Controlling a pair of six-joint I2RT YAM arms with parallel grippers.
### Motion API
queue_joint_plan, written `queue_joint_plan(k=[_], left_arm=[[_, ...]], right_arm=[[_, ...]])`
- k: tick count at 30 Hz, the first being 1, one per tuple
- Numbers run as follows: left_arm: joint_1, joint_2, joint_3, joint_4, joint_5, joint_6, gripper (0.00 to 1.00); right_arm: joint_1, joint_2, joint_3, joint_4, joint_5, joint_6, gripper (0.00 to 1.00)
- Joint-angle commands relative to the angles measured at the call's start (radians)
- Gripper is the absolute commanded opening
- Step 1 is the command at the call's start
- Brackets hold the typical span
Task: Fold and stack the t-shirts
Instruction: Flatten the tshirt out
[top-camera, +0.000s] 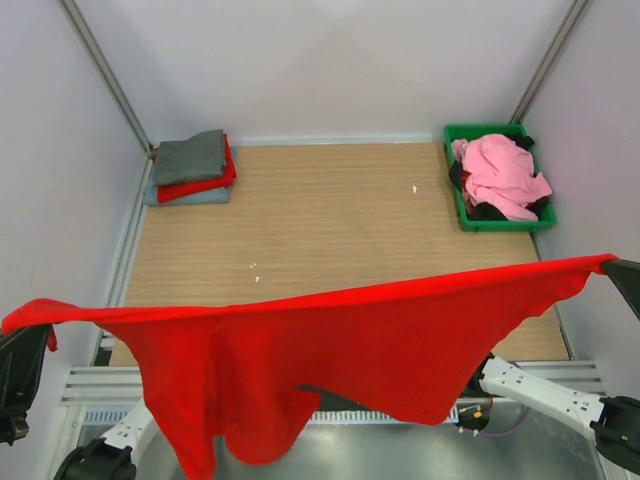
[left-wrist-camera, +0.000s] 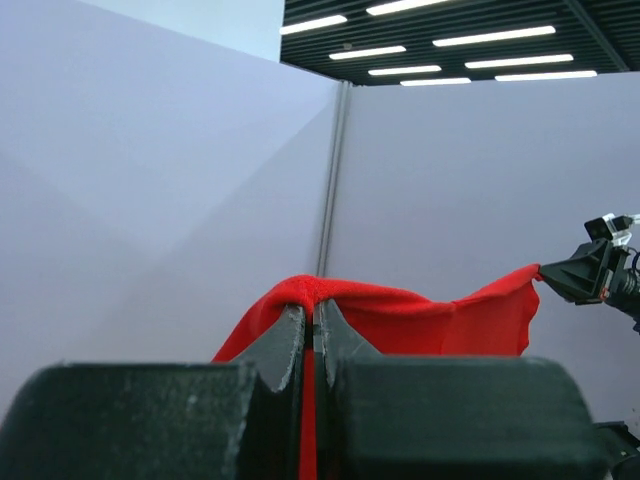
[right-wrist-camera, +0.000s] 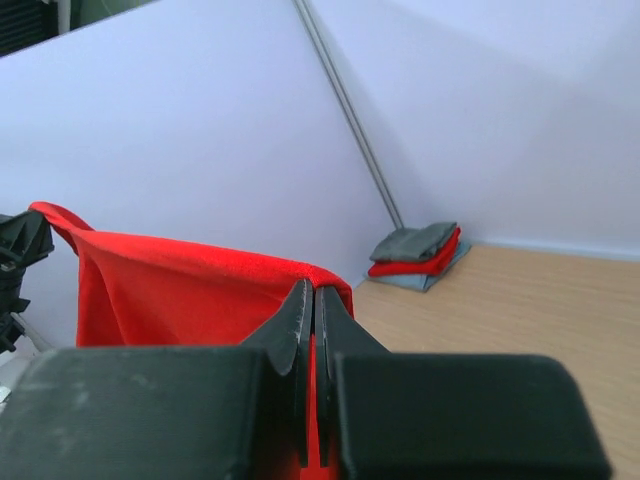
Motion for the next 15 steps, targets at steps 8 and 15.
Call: queue_joint_plan(k=[8,15], left_arm=[[-0.018,0.098,-0.111,0.102,0.108,0.130,0.00],[-0.018,0.202,-0.450,0.116,-0.108,0.223,0.00]], right_arm=[[-0.003,-0.029,0.026,0.112,0.180,-0.237,0.02],[0.062,0.127,-0.325,0.192,0.700,-0.283,0.01]])
